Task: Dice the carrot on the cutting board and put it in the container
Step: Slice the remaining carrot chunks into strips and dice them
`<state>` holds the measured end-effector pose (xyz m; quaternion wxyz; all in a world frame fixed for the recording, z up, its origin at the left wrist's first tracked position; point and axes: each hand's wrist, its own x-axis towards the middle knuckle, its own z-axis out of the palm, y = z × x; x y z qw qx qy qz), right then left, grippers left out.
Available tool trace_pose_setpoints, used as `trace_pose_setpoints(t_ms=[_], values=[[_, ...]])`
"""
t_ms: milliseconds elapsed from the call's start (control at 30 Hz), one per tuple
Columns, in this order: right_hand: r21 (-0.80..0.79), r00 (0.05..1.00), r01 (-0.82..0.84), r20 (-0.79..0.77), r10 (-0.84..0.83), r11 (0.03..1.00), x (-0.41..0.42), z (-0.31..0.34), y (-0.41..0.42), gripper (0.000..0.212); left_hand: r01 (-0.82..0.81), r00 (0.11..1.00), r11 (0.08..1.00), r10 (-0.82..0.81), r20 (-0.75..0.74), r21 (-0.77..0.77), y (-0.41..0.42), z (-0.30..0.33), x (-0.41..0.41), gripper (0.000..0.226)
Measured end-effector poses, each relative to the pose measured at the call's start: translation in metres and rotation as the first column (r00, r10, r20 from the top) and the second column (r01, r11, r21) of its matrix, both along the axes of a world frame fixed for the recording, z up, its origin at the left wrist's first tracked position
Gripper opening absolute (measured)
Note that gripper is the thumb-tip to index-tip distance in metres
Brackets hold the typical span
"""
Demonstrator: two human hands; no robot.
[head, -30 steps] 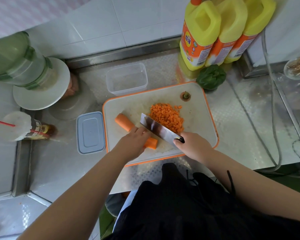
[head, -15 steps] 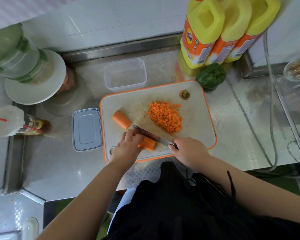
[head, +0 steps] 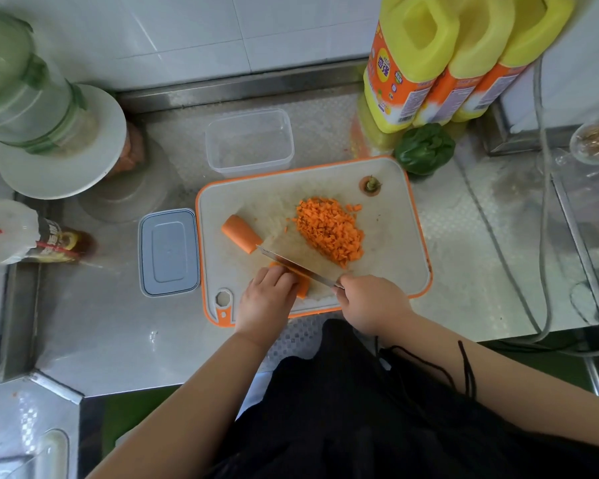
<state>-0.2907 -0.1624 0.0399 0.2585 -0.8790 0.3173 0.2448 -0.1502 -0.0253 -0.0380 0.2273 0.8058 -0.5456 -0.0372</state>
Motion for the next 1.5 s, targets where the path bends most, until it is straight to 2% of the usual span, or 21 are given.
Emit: trace_pose_setpoints(t_ms=[333,667,867,1133,1267,1333,1400,1467,1500], values=[[-0.008,0.993,-0.050,-0.109,0.049,0.999,0.012,0.011,0.007,0.005,-0.045,0.997,0.998,0.042,-0.064,-0.035,0.004,-0.015,-0.003,0.026],[0.008,0.967,-0.106,-0.234,0.105,0.994,0.032,0.008,-0.001,0.022,-0.022,0.999,0.994,0.019,-0.033,-0.103,0.004,-0.015,-0.004,0.021],[0.018,0.982,-0.082,-0.168,0.084,0.996,0.030,-0.009,0.001,0.017,-0.033,0.999,0.994,0.030,-0.022,-0.102,0.003,-0.016,-0.004,0.020],[-0.020,0.996,-0.078,-0.043,0.077,0.997,0.021,-0.023,0.003,0.024,-0.010,1.000,0.999,0.010,0.011,-0.041,0.004,-0.001,-0.004,0.022],[-0.086,0.992,-0.123,-0.043,0.120,0.989,0.018,-0.021,0.011,0.021,0.075,0.994,0.989,-0.064,0.084,-0.127,-0.001,0.033,-0.003,0.012],[-0.129,0.992,-0.118,-0.049,0.113,0.985,0.017,-0.020,0.014,0.018,0.048,0.992,0.997,-0.041,0.118,-0.058,-0.014,0.046,0.004,0.017],[-0.151,0.993,-0.114,-0.048,0.108,0.982,0.017,-0.020,0.015,0.016,0.051,0.982,0.976,-0.088,0.169,0.211,-0.034,0.054,0.014,0.041],[-0.151,0.994,-0.106,-0.043,0.101,0.983,0.017,-0.020,0.015,0.016,0.108,0.963,0.832,-0.224,0.152,0.544,-0.052,0.061,0.019,0.059],[-0.148,0.995,-0.101,-0.037,0.096,0.984,0.017,-0.020,0.015,0.016,0.134,0.949,0.768,-0.281,0.140,0.627,-0.058,0.061,0.021,0.060]])
